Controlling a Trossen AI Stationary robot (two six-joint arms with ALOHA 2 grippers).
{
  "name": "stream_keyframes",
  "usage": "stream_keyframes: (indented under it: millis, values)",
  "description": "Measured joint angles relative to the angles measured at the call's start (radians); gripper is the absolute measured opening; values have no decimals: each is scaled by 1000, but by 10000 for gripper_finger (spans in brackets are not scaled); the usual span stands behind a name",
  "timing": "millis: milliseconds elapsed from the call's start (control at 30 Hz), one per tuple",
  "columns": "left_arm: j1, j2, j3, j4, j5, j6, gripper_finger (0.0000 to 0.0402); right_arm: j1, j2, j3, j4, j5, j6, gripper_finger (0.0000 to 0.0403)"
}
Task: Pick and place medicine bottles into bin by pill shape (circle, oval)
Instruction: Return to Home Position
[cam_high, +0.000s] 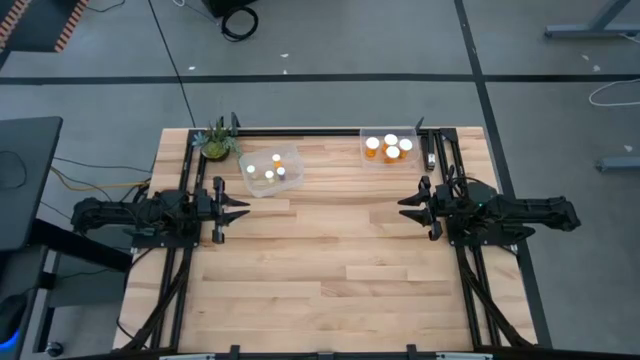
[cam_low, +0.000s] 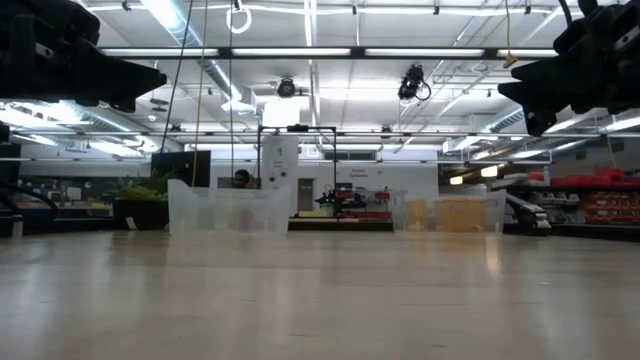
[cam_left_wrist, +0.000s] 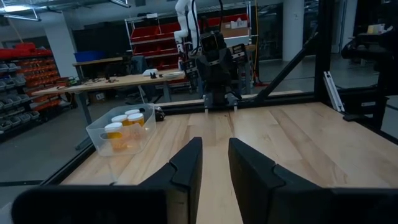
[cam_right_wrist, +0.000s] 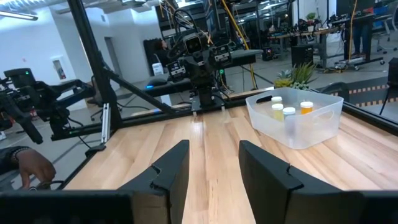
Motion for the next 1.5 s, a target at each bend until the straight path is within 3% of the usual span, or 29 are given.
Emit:
stream_keyframes:
  millis: [1500]
  values:
    - [0,0,0,0,0,0,93,0,0,0,0,0,0,147]
